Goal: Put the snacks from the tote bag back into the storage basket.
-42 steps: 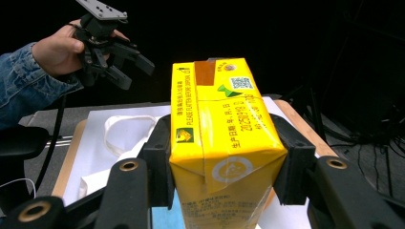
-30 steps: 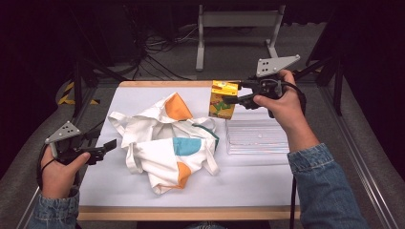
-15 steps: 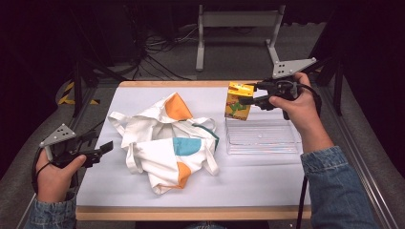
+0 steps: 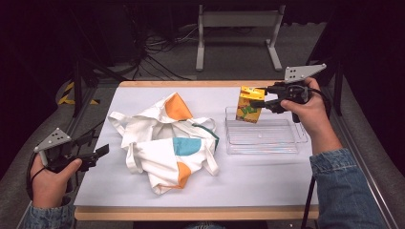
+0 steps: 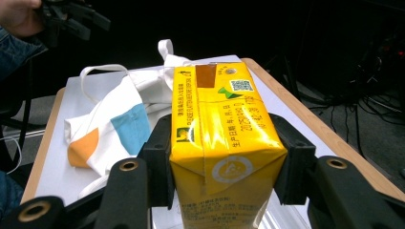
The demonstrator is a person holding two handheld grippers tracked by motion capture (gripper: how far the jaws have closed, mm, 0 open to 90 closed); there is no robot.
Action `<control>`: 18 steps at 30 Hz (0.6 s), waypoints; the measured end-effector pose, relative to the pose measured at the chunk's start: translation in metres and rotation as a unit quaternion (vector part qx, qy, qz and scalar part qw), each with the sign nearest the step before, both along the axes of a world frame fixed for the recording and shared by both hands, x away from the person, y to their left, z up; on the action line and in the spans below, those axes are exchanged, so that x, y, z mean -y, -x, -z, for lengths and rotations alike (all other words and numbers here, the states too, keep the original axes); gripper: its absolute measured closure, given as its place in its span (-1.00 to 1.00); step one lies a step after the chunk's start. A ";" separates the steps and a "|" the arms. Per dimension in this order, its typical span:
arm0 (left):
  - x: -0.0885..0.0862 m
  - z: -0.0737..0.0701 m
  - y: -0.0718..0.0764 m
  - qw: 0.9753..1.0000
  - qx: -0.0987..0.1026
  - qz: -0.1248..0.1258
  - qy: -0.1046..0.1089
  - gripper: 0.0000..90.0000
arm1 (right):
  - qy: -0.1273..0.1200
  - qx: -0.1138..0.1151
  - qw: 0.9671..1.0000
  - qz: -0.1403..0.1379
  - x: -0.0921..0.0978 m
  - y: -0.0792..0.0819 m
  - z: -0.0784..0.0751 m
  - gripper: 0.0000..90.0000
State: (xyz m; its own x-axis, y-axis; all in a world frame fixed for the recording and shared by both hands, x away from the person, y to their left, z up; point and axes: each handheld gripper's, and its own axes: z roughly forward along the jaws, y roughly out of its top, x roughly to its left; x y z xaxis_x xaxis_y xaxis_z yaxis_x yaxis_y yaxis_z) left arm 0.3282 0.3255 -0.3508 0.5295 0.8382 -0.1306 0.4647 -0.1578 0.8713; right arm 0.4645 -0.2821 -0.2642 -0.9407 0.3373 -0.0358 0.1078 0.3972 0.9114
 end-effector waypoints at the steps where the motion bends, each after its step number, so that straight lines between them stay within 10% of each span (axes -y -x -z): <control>1: 0.000 0.000 0.000 1.000 0.000 0.000 0.000 -0.56 | 0.000 -0.002 1.000 -0.004 0.001 0.000 0.003 0.14; 18: 0.004 0.000 -0.006 1.000 0.001 0.009 -0.004 -0.56 | 0.008 -0.008 1.000 -0.024 -0.003 -0.001 0.034 0.14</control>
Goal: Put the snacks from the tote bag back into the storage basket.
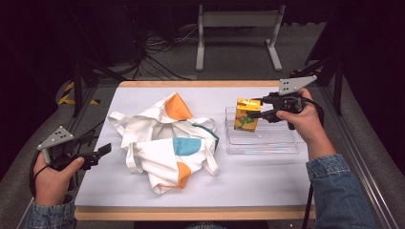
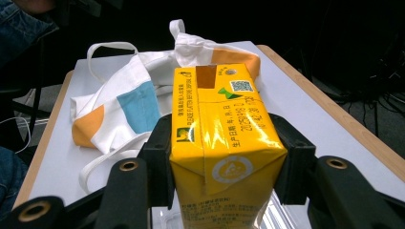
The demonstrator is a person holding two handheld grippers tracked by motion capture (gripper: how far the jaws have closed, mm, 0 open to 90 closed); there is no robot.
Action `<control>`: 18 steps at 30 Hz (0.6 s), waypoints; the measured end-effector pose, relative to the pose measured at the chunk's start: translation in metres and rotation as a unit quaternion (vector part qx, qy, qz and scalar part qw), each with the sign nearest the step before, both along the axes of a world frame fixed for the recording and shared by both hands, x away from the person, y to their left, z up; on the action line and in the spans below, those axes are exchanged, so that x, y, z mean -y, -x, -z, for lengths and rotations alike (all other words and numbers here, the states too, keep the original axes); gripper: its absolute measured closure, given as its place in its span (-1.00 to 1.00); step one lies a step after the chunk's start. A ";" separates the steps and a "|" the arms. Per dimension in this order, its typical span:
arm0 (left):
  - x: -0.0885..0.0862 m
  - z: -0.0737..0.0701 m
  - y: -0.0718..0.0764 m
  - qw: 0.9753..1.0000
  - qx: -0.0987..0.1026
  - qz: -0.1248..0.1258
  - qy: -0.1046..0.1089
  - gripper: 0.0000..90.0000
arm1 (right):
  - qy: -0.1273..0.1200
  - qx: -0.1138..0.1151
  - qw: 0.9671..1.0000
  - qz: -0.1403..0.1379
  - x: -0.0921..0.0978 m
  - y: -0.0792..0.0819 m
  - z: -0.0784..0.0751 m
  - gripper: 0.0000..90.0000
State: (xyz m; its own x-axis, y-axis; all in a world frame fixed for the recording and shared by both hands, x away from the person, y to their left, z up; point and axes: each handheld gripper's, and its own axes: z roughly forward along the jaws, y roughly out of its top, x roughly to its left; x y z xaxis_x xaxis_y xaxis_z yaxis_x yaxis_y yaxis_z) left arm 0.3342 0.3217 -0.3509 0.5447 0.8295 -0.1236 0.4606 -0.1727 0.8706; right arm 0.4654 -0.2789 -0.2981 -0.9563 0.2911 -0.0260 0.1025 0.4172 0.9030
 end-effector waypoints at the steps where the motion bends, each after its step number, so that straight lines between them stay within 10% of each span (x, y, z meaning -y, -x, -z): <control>1: 0.000 0.000 0.000 1.000 0.000 0.001 -0.001 -0.56 | 0.001 0.000 1.000 -0.002 -0.001 0.000 0.002 0.14; 18: 0.001 0.000 0.000 1.000 0.000 0.002 -0.001 -0.56 | 0.026 -0.013 0.999 -0.028 -0.003 0.000 0.022 0.14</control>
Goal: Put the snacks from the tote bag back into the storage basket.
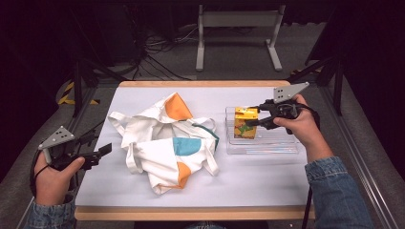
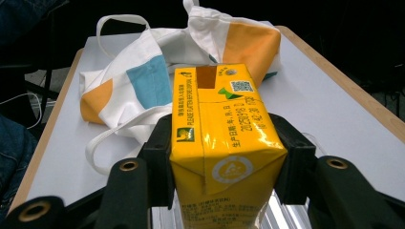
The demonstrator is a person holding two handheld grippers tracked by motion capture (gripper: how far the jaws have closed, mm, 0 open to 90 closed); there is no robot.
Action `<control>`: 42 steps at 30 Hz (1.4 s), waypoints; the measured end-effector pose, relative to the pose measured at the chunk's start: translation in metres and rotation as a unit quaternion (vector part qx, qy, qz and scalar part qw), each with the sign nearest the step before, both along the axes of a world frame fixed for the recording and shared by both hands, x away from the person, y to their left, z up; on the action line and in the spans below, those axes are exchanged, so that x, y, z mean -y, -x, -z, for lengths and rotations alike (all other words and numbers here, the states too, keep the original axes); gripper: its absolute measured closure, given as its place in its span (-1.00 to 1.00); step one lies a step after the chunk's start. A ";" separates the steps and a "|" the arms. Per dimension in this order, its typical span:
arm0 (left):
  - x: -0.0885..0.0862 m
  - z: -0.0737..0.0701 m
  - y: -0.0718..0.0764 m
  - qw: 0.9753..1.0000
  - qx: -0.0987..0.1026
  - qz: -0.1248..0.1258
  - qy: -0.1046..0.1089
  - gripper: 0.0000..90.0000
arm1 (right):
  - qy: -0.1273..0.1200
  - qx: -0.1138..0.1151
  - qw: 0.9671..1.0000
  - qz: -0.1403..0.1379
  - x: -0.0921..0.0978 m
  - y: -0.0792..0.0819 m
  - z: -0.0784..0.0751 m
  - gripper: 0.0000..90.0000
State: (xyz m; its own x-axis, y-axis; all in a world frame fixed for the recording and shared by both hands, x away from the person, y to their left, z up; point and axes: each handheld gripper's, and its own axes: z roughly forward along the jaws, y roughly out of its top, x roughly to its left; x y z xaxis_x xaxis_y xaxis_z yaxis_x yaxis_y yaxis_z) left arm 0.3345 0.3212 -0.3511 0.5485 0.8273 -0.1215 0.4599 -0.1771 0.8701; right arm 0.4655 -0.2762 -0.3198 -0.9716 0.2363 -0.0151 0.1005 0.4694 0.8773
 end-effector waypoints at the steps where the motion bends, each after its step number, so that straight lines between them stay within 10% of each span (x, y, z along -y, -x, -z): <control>1: 0.000 0.000 0.000 1.000 0.000 0.000 0.000 -0.56 | 0.000 0.000 1.000 0.000 0.000 0.000 0.000 0.14; 42: 0.003 0.002 -0.004 1.000 -0.004 0.005 0.000 -0.56 | 0.049 -0.030 0.998 -0.034 -0.004 -0.003 0.041 0.13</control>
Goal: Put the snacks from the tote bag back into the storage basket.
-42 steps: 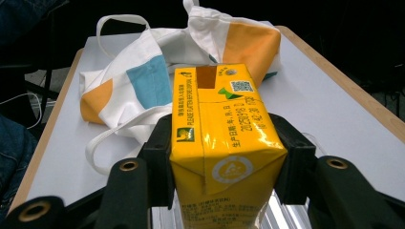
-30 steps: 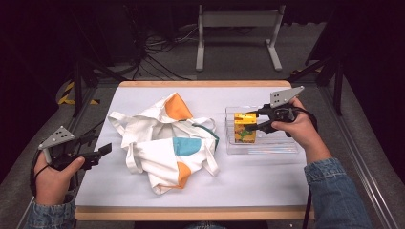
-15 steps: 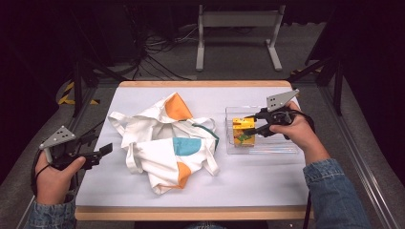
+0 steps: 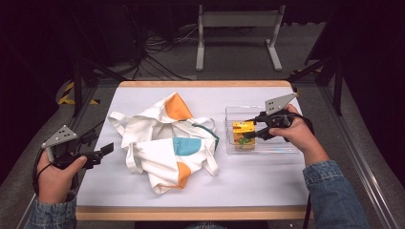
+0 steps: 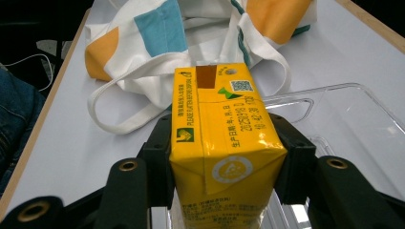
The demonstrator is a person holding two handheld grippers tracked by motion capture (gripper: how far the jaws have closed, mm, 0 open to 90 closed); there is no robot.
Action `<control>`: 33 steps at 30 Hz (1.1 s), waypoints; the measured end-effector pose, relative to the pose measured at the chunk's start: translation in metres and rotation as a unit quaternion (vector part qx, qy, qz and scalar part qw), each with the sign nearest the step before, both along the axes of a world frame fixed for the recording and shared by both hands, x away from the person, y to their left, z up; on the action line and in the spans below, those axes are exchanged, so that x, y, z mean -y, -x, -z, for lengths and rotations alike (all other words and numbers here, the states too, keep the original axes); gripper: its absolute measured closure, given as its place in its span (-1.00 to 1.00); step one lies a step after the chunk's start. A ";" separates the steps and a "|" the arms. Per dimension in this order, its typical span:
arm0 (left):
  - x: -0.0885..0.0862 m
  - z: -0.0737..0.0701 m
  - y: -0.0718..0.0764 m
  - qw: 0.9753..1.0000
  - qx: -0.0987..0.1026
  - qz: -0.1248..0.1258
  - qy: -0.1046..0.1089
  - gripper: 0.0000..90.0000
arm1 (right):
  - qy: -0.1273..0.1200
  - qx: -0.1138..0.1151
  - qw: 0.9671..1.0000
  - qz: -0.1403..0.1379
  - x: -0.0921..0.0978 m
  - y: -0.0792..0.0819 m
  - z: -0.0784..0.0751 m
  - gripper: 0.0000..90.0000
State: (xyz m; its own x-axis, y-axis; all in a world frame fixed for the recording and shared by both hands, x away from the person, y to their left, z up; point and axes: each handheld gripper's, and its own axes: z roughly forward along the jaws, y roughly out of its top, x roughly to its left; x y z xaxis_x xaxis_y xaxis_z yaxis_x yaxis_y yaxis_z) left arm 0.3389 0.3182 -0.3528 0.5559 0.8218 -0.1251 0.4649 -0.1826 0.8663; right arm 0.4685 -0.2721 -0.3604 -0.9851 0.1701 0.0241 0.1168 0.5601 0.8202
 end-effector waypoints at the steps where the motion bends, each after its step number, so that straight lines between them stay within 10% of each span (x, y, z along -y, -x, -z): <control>1: 0.000 0.000 0.000 1.000 0.000 0.000 0.000 -0.56 | 0.001 -0.002 1.000 -0.001 0.000 0.000 0.001 0.13; 33: 0.004 0.001 -0.005 1.000 -0.004 0.008 -0.004 -0.57 | 0.057 -0.014 0.998 0.001 0.013 0.003 0.005 0.08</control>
